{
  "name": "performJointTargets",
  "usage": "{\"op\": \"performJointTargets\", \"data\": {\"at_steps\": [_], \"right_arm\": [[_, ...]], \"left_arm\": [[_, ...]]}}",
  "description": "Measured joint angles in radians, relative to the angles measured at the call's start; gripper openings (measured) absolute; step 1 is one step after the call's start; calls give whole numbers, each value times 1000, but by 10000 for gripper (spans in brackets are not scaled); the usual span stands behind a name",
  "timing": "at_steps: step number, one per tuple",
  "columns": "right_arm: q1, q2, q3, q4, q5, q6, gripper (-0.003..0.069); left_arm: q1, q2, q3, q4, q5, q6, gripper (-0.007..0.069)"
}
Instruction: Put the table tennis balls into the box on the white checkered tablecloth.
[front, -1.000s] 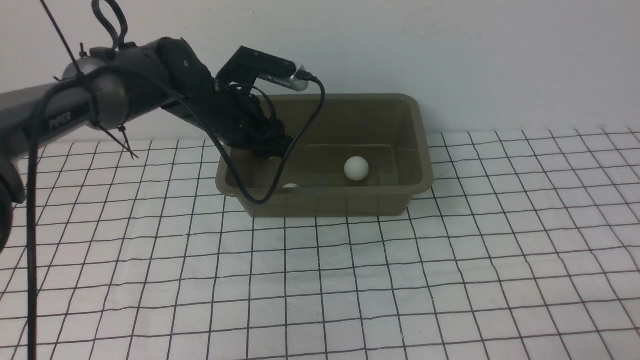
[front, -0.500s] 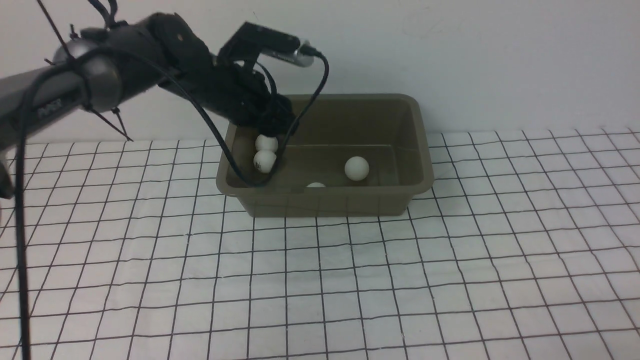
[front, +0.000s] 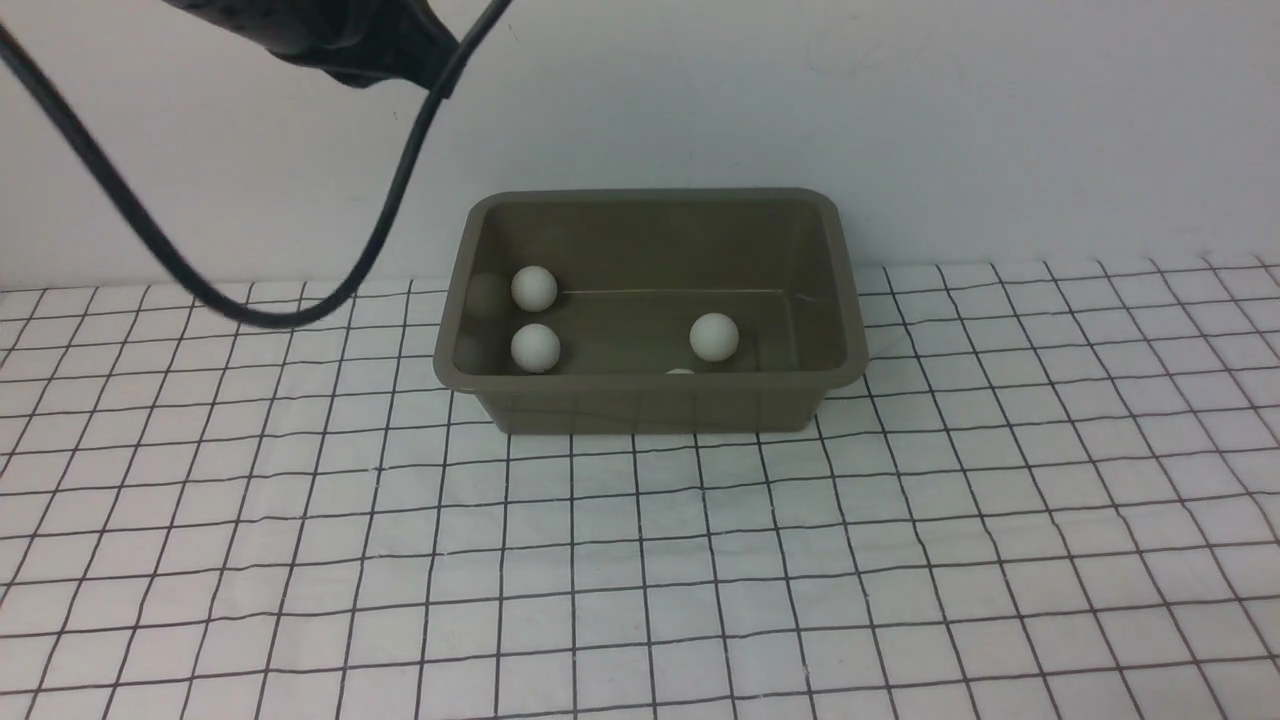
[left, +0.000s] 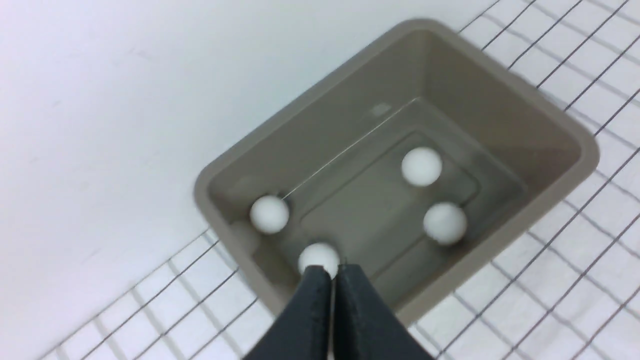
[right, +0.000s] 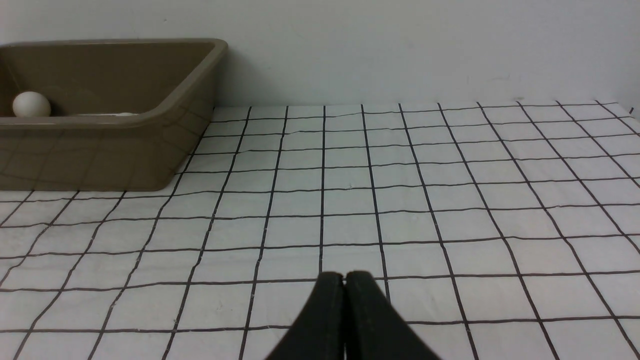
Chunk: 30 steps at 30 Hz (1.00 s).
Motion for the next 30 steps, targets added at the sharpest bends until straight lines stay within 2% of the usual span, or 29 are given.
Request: {"op": "performJointTargets", "data": {"at_steps": [5,13,24,30], "right_arm": [[0,0,0,0,0,0,-17],[0,0,0,0,0,0,-17],[0,0,0,0,0,0,-17],[0,0,0,0,0,0,-17]], "left_arm": [[0,-184,245,62,-51,-28,-4],[0,-471,658,68,-204,-92,-4],[0,-625,905,74,-242,-113,-4],[0,-713,1101,95,-331,-94,-4]]}}
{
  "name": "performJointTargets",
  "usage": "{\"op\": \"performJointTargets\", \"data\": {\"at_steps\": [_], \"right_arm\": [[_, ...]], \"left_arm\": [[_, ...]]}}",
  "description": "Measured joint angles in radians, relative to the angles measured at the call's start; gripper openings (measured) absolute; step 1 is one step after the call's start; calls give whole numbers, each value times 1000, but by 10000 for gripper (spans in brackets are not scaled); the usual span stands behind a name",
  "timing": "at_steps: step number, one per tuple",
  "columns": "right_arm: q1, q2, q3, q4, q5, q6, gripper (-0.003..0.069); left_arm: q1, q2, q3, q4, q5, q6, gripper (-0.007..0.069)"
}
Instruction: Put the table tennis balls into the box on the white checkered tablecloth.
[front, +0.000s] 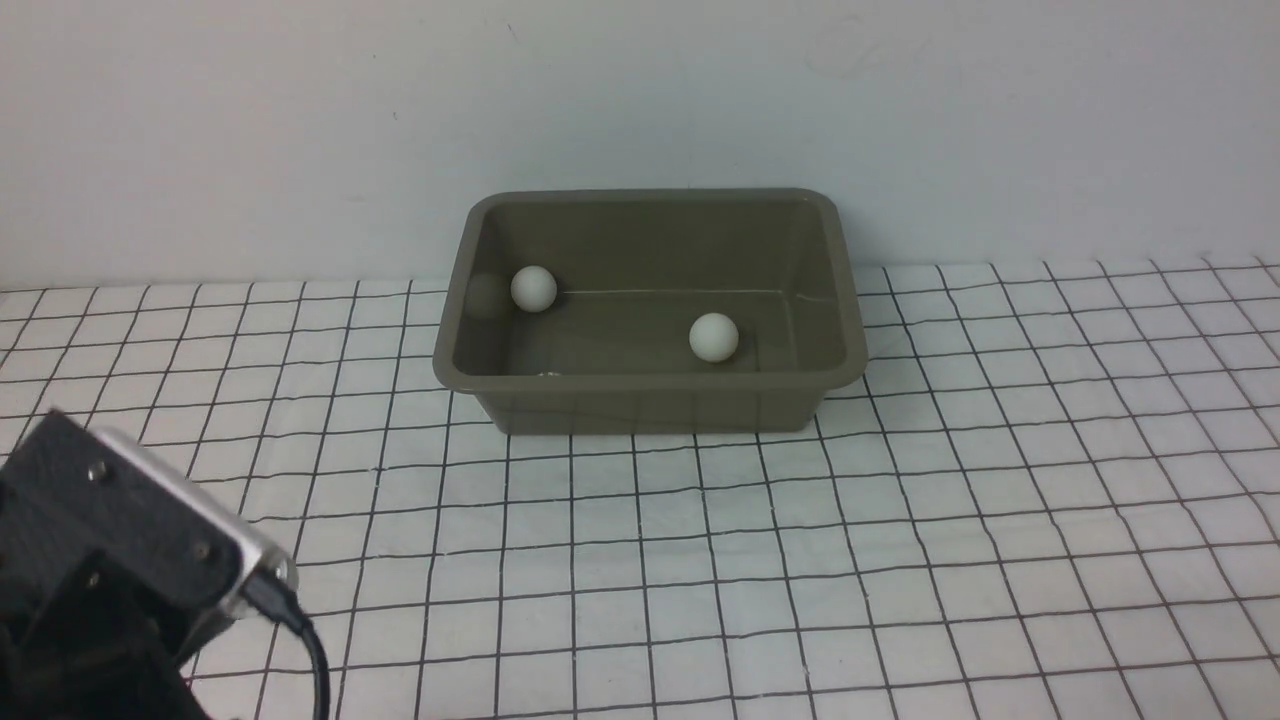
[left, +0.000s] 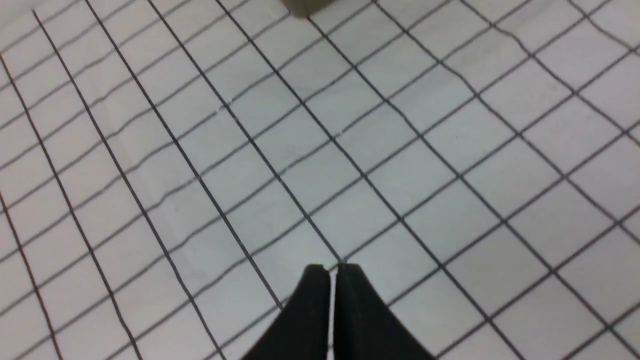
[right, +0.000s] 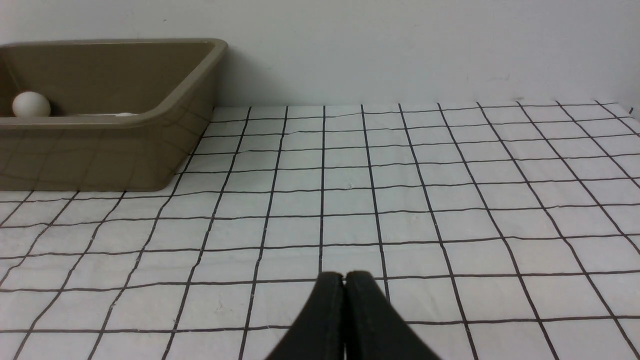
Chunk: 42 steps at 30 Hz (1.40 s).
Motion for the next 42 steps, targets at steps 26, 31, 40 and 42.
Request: {"op": "performJointTargets", "data": {"at_steps": [26,31,40,42], "right_arm": [[0,0,0,0,0,0,-17],[0,0,0,0,0,0,-17],[0,0,0,0,0,0,-17],[0,0,0,0,0,0,-17]], "left_arm": [[92,-346,196,253,30,5,-4],[156,-517,196,304,34,5,-4],[209,-657,197,266,49,-110,-4],[209,-696,200,232,49,-192,-4]]}}
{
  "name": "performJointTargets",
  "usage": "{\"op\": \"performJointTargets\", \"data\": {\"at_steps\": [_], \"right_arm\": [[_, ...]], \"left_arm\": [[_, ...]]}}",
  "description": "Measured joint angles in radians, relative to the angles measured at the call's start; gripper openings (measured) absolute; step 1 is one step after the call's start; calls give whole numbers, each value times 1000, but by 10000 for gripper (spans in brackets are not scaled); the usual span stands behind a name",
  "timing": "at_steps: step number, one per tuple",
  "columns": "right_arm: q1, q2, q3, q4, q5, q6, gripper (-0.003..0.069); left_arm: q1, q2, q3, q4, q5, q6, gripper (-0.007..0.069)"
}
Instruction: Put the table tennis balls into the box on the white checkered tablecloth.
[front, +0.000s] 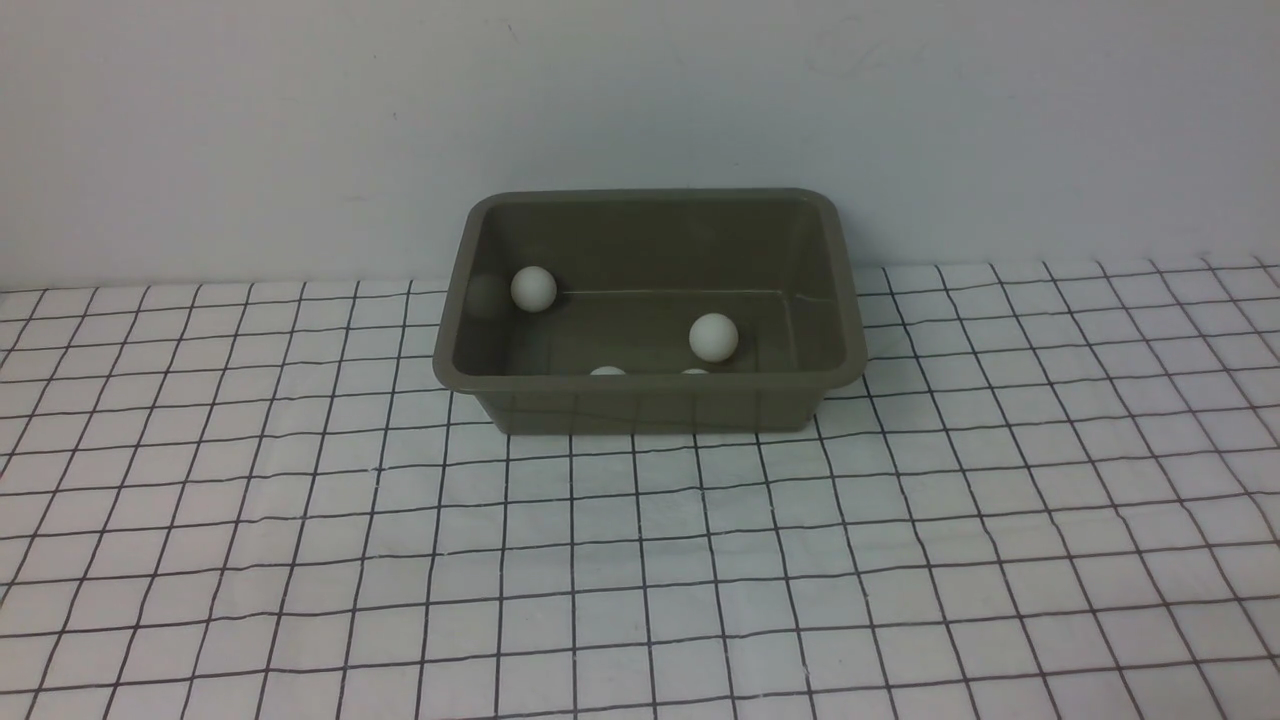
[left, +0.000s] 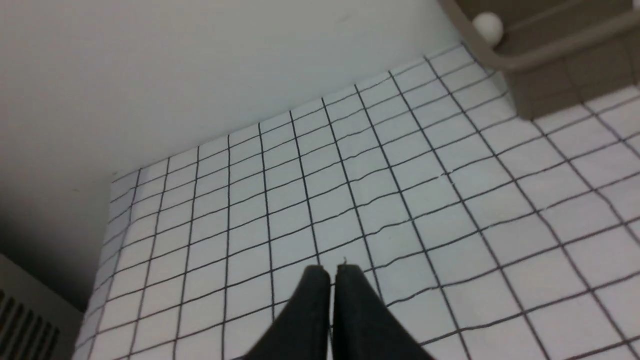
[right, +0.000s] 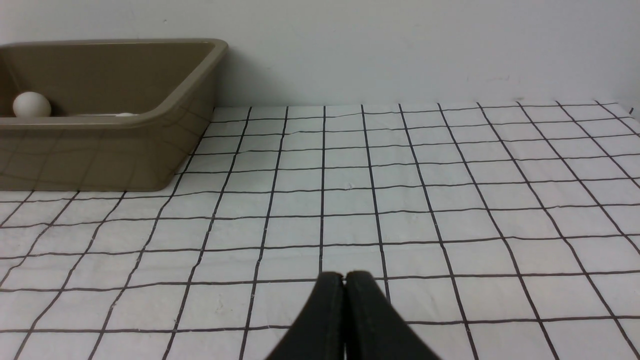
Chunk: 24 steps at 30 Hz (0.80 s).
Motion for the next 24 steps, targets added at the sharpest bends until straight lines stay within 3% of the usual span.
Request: {"op": "performJointTargets", "data": {"at_steps": [4,19,24], "right_arm": [[0,0,0,0,0,0,-17],[0,0,0,0,1,0,-17],[0,0,0,0,1,0,-17]], "left_arm": [[22,-83,36,-7,-3,-83,-4],[48,-120,331,-71,-138,-90,-4],[49,-120,345,-83,-206,-91,-4]]}}
